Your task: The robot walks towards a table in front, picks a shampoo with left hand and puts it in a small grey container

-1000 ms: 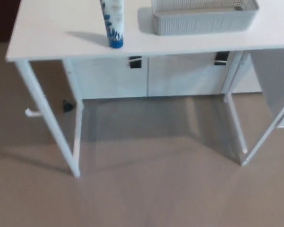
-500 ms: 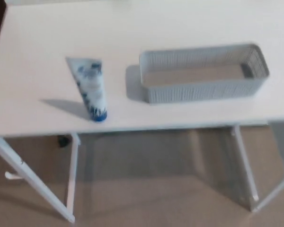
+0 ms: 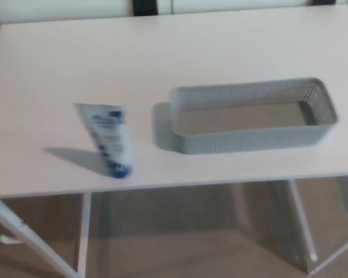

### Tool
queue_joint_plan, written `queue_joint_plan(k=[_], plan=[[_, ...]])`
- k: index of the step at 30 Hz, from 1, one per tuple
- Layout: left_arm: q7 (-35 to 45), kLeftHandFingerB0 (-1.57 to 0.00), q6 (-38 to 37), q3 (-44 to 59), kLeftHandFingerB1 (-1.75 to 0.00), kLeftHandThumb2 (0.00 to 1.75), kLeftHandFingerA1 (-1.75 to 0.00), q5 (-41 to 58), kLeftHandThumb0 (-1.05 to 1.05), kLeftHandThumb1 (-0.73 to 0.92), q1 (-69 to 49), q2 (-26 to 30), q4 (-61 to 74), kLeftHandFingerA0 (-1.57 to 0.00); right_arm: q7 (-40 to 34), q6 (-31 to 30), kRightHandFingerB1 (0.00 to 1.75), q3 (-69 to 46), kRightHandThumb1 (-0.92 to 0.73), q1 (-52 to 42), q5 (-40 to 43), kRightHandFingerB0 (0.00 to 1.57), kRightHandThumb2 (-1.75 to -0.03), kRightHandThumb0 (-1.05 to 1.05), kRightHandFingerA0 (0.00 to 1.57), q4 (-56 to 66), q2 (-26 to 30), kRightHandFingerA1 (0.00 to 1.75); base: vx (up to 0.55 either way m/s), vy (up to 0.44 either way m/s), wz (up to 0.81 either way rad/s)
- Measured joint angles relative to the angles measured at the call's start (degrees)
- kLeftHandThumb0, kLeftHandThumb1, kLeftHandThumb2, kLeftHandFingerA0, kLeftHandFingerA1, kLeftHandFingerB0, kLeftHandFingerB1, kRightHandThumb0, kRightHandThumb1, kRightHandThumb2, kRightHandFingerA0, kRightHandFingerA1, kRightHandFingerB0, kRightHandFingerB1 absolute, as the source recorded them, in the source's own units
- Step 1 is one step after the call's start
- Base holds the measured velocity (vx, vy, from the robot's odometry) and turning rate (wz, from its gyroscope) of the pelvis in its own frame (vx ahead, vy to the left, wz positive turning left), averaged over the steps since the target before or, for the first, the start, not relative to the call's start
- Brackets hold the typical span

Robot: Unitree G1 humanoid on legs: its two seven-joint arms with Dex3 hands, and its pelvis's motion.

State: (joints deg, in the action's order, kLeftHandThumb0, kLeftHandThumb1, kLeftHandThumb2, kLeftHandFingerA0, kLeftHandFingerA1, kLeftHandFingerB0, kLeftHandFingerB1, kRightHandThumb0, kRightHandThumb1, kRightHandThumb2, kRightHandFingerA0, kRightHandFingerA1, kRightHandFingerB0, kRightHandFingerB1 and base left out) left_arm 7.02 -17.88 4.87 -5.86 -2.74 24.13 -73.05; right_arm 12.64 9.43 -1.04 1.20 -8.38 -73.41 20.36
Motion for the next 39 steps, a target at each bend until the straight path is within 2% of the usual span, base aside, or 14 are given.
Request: queue_joint_plan(k=[1, 6, 7, 9, 10, 16, 23, 24, 29, 30, 32, 33, 39], plan=[[0.0, -0.4, 0.0, 0.0, -0.47, 0.78, -0.55, 0.0, -0.44, 0.51, -0.1, 0.3, 0.0, -0.54, 0.1, 0.0, 0.35, -0.1, -0.78, 0.2, 0.0, 0.38, -0.63, -0.39, 0.45, 0.0, 0.0, 0.4, 0.0, 0.0, 0.0], [0.2, -0.39, 0.0, 0.0, -0.48, 0.8, -0.55, 0.0, -0.45, 0.5, 0.0, 0.6, -0.2, -0.52, 0.3, 0.0, 0.35, -0.2, -0.78, 0.5, 0.0, 0.38, -0.63, -0.38, 0.47, 0.0, -0.2, 0.41, -0.1, 0.041, 0.03], [0.4, -0.44, 0.0, -0.1, -0.35, 0.58, -0.44, 0.0, -0.38, 0.62, 0.1, 0.6, -0.2, -0.58, 0.3, 0.0, 0.35, -0.2, -0.78, 0.5, 0.0, 0.38, -0.63, -0.38, 0.47, 0.0, -0.2, 0.41, -0.13, -0.073, -0.02], [0.5, -0.44, 0.0, -0.3, -0.35, 0.58, -0.44, -0.1, -0.38, 0.62, 0.2, 0.7, -0.2, -0.58, 0.3, 0.0, 0.35, -0.1, -0.78, 0.5, 0.0, 0.38, -0.63, -0.38, 0.47, 0.0, -0.3, 0.41, -0.11, -0.117, 0.0], [0.5, -0.39, 0.0, -0.4, -0.48, 0.79, -0.57, -0.1, -0.45, 0.5, 0.3, 0.8, -0.2, -0.54, 0.3, 0.0, 0.35, -0.1, -0.78, 0.4, 0.0, 0.38, -0.63, -0.38, 0.47, 0.0, -0.3, 0.41, -0.09, -0.103, 0.07], [0.8, -0.38, 0.0, -0.9, -0.47, 0.79, -0.56, -0.1, -0.46, 0.5, 0.6, 0.6, -0.2, -0.53, 0.3, 0.0, 0.36, -0.2, -0.78, 0.3, 0.0, 0.39, -0.63, -0.38, 0.48, -0.1, -0.2, 0.41, -0.1, -0.214, -0.09], [1.0, -0.4, 0.0, -1.2, -0.48, 0.78, -0.58, -0.1, -0.42, 0.5, 1.9, 0.6, 0.0, -0.56, 0.3, 0.0, 0.35, -0.2, -0.77, 0.7, -0.1, 0.38, -0.63, -0.41, 0.5, -0.2, -0.2, 0.42, -0.02, 0.045, -0.06], [1.0, -0.44, 0.0, -1.2, -0.36, 0.58, -0.48, -0.1, -0.36, 0.6, 1.9, 0.6, 0.0, -0.6, 0.3, 0.0, 0.35, -0.2, -0.77, 0.7, -0.1, 0.39, -0.62, -0.41, 0.52, -0.2, -0.2, 0.42, 0.0, 0.189, -0.09], [1.1, -0.45, 0.1, -1.3, -0.36, 0.58, -0.5, -0.1, -0.35, 0.6, 2.5, 1.2, 0.1, -0.61, 0.2, 0.3, 0.35, 0.3, -0.76, 0.5, -0.1, 0.39, -0.62, -0.43, 0.52, 0.1, -0.5, 0.43, 0.04, 0.234, 0.07], [1.1, -0.39, 0.1, -1.3, -0.47, 0.78, -0.58, -0.1, -0.42, 0.51, 2.8, 1.4, 0.2, -0.55, 0.2, 0.3, 0.36, 0.4, -0.76, 0.4, -0.2, 0.38, -0.63, -0.43, 0.51, 0.2, -0.5, 0.43, -0.04, 0.142, 0.15], [1.1, -0.42, 0.2, -1.5, -0.48, 0.8, -0.56, -0.1, -0.43, 0.52, 3.2, 1.5, 0.2, -0.54, 0.2, 0.4, 0.36, 0.5, -0.76, 0.4, -0.2, 0.38, -0.63, -0.42, 0.52, 0.3, -0.6, 0.43, -0.01, 0.051, 0.04], [1.2, -0.47, 0.4, -1.7, -0.36, 0.6, -0.44, -0.2, -0.35, 0.63, 3.4, 1.5, 0.2, -0.57, 0.2, 0.4, 0.36, 0.4, -0.77, 0.5, -0.1, 0.38, -0.63, -0.41, 0.51, 0.4, -0.7, 0.43, 0.01, 0.012, 0.12], [1.7, -0.46, 1.3, -1.8, -0.35, 0.59, -0.42, -0.1, -0.31, 0.63, 4.9, 1.4, 0.2, -0.57, 0.1, 0.5, 0.36, 0.5, -0.77, 0.6, -0.1, 0.39, -0.63, -0.41, 0.53, 1.4, -0.4, 0.45, -0.01, -0.024, 0.03]])
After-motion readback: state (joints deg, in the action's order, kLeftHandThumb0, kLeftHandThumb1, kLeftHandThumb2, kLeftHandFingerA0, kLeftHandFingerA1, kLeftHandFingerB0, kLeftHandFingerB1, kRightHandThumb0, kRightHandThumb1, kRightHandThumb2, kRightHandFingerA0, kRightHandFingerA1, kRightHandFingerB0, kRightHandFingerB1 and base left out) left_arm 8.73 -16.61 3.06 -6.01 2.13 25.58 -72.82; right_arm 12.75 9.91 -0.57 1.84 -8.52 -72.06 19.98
